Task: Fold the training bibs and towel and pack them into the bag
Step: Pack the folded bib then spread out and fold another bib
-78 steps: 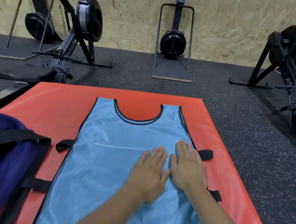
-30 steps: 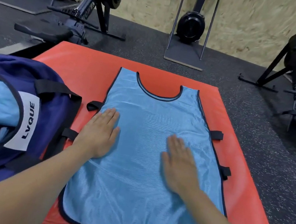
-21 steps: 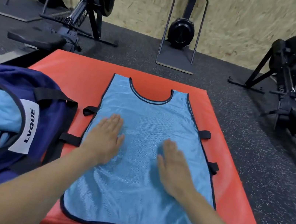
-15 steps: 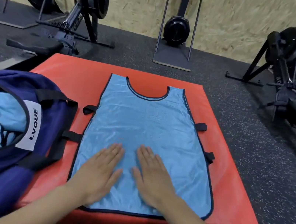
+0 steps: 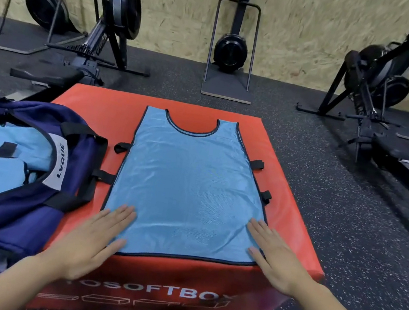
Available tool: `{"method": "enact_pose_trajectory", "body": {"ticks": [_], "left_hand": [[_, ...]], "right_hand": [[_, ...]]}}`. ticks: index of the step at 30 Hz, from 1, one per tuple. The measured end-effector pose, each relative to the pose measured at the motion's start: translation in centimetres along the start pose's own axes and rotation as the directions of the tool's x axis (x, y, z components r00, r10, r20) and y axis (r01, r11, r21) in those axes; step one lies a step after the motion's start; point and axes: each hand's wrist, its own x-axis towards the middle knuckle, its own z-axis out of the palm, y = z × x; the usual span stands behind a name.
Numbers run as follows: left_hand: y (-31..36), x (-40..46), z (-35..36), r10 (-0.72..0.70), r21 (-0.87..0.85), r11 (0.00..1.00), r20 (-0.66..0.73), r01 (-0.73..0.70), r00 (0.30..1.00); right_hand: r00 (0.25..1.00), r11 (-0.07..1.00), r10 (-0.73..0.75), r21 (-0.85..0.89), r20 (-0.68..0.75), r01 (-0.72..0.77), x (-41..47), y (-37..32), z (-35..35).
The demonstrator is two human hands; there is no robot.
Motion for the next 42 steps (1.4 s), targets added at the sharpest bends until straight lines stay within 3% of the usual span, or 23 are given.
{"method": "enact_pose_trajectory", "body": {"ticks": [4, 10, 17, 21, 23, 26, 28, 29, 31, 34, 37, 39, 42], "left_hand": [[0.3, -2.5, -0.3, -0.016, -0.072, 0.997, -0.014, 0.015, 1.0], [0.1, -3.9, -1.4, -0.19, -0.279, 0.949, -0.141, 0.145, 0.972], [-0.1, -1.9, -2.2, -0.222, -0.216, 0.962, -0.249, 0.169, 0.943], [-0.2, -0.4, -2.4, -0.195, -0.197, 0.969, -0.238, 0.15, 0.951], [-0.2, 0.2, -2.8, -0.2, -0.216, 0.964, -0.216, 0.153, 0.956], [-0.1, 1.7, -4.5, -0.242, -0.437, 0.882, -0.102, 0.175, 0.965], [-0.6, 2.6, -6.3, -0.221, -0.624, 0.755, 0.044, 0.2, 0.974], [-0.9, 3.0, -7.1, -0.231, -0.705, 0.669, 0.103, 0.235, 0.967], [-1.8, 4.0, -7.3, -0.31, -0.741, 0.591, 0.156, 0.319, 0.938], [-2.0, 5.5, -5.6, -0.45, -0.663, 0.642, 0.081, 0.386, 0.889], [-1.5, 5.7, -4.6, -0.468, -0.653, 0.642, 0.082, 0.402, 0.88], [-1.6, 5.4, -4.3, -0.474, -0.602, 0.686, 0.056, 0.409, 0.879], [-1.5, 5.3, -4.1, -0.496, -0.561, 0.729, -0.037, 0.393, 0.868]], "right_hand": [[0.998, 0.993, -0.054, 0.106, -0.022, 0.056, -1.8, 0.3, -0.2], [0.992, 0.945, -0.015, 0.322, -0.129, 0.056, -3.2, 1.4, -0.4], [0.962, 0.932, 0.008, 0.35, -0.274, 0.092, -1.6, 2.1, -0.7], [0.952, 0.95, -0.012, 0.294, -0.304, 0.106, 0.0, 2.0, -0.9], [0.962, 0.955, -0.059, 0.266, -0.267, 0.133, 0.6, 1.9, -1.4], [0.995, 0.917, -0.063, 0.388, -0.079, 0.089, 0.8, 1.8, -3.9], [0.993, 0.761, -0.07, 0.648, 0.093, -0.007, 0.6, 1.2, -6.7], [0.989, 0.671, -0.06, 0.74, 0.132, -0.058, 0.7, 0.9, -7.7], [0.992, 0.591, 0.02, 0.799, 0.121, -0.11, 1.6, 0.2, -8.6], [0.972, 0.702, 0.233, 0.698, -0.038, -0.141, 3.6, 0.2, -7.1], [0.944, 0.768, 0.328, 0.587, -0.021, -0.254, 4.5, 0.4, -5.8], [0.946, 0.76, 0.322, 0.591, 0.018, -0.27, 4.2, 0.3, -5.6], [0.96, 0.853, 0.28, 0.451, 0.032, -0.264, 3.6, 0.2, -5.3]]}}
